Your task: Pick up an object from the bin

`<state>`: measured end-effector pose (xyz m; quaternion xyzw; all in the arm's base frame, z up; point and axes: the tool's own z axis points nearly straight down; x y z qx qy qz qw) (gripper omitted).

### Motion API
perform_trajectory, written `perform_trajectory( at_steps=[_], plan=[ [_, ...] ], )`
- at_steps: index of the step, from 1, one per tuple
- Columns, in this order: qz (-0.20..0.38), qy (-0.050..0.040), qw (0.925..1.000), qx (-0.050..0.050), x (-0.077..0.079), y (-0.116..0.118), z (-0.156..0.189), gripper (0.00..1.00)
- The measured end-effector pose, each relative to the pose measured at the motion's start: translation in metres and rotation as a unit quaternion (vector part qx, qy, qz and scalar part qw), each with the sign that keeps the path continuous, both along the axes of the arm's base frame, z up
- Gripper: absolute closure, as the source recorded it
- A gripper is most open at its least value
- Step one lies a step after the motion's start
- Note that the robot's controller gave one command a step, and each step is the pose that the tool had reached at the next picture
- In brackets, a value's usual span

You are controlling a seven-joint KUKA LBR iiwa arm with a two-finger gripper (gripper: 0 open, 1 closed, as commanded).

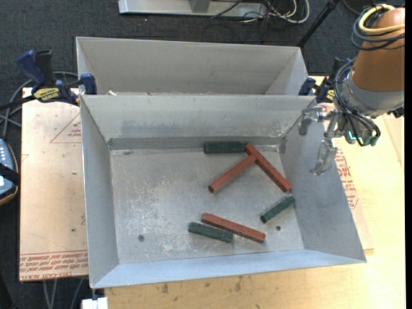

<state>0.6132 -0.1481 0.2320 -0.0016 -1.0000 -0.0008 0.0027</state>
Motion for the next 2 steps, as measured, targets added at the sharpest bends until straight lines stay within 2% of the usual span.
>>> perform_trajectory(
  at_steps=[1, 2],
  plan=[
    [-0.017, 0.0001, 0.9998, 0.001, 0.018, 0.036, -0.104, 0.0],
    [-0.044, -0.0015, 0.999, 0.0, 0.026, 0.039, -0.166, 0.0]
  ],
)
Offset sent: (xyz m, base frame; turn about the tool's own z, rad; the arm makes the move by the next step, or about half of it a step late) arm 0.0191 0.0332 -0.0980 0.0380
